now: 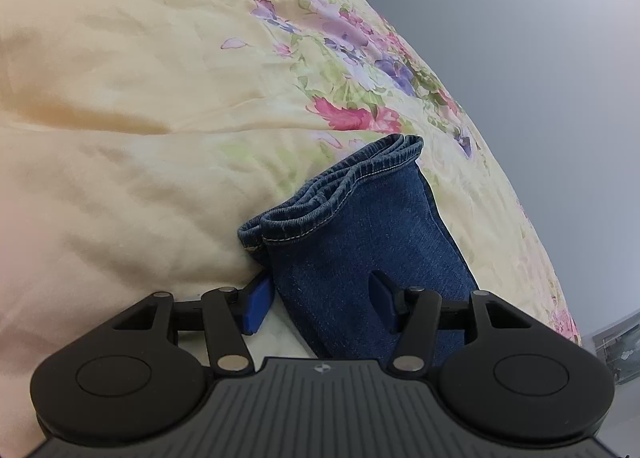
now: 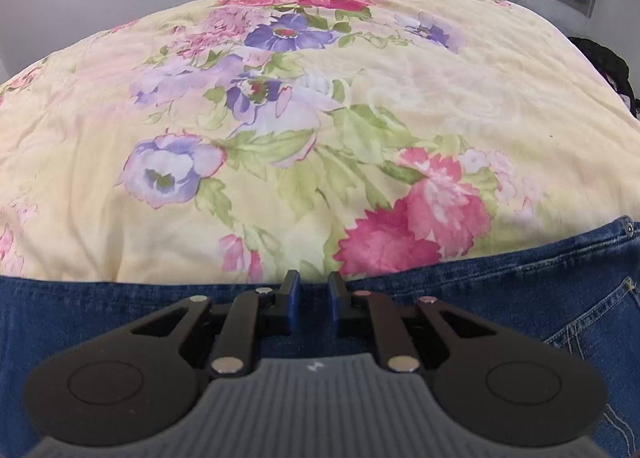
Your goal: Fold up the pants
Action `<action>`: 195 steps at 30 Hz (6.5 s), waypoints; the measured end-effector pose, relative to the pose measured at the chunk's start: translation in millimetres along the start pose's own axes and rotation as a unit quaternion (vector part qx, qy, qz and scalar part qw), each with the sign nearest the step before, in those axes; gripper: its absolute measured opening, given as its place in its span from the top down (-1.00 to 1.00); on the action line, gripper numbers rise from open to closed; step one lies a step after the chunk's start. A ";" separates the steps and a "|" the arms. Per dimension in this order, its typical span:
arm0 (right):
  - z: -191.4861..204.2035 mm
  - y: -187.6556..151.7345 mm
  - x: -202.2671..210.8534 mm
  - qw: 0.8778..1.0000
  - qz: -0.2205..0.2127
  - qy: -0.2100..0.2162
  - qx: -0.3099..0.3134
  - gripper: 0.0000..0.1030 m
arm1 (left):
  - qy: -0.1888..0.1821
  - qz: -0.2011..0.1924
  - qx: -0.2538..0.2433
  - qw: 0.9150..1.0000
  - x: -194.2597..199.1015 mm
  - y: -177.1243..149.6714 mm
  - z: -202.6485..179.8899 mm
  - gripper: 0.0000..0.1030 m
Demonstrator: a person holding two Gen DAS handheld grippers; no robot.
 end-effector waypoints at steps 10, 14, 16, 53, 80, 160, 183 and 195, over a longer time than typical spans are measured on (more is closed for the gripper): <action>-76.5 4.7 72.3 0.999 -0.043 -0.033 -0.004 0.85 | 0.020 0.004 -0.001 1.000 -2.7 1.7 -2.2 -0.19; -175.2 -0.4 102.9 0.992 -0.047 -0.105 -0.051 0.84 | 0.036 0.005 -0.010 0.999 -4.4 0.8 -3.1 -0.07; -221.7 -2.9 106.4 0.986 -0.047 -0.135 -0.084 0.85 | 0.045 0.002 -0.010 0.999 -5.3 0.4 -0.9 0.11; 50.4 -77.7 103.6 0.989 0.018 0.112 0.093 0.87 | -0.059 0.017 0.070 0.996 12.4 -5.5 36.9 0.43; 203.2 -34.3 28.7 0.990 0.039 0.119 0.062 1.00 | -0.057 -0.017 0.012 0.998 6.2 17.9 5.5 0.83; 127.9 -158.7 132.3 0.978 0.048 0.200 0.016 0.55 | -0.045 0.012 0.073 0.996 5.5 5.3 28.1 0.15; 136.0 -154.4 155.0 0.981 0.024 0.190 0.038 0.57 | -0.055 -0.088 -0.202 0.974 75.1 -4.4 -153.9 0.86; 79.2 -160.1 176.9 0.978 0.010 0.209 -0.011 0.57 | 0.011 -0.119 -0.545 0.830 52.1 -191.3 -328.5 0.86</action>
Point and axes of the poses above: each gripper's, at about its wrist camera, not at the fingertips, and x roughly against the way its jaws point, z to its left, y to its top, the point moved 7 cm from there along -x, roughly the way its jaws point, and after that the axes turned 4 degrees about z, right-handed, at the moved point
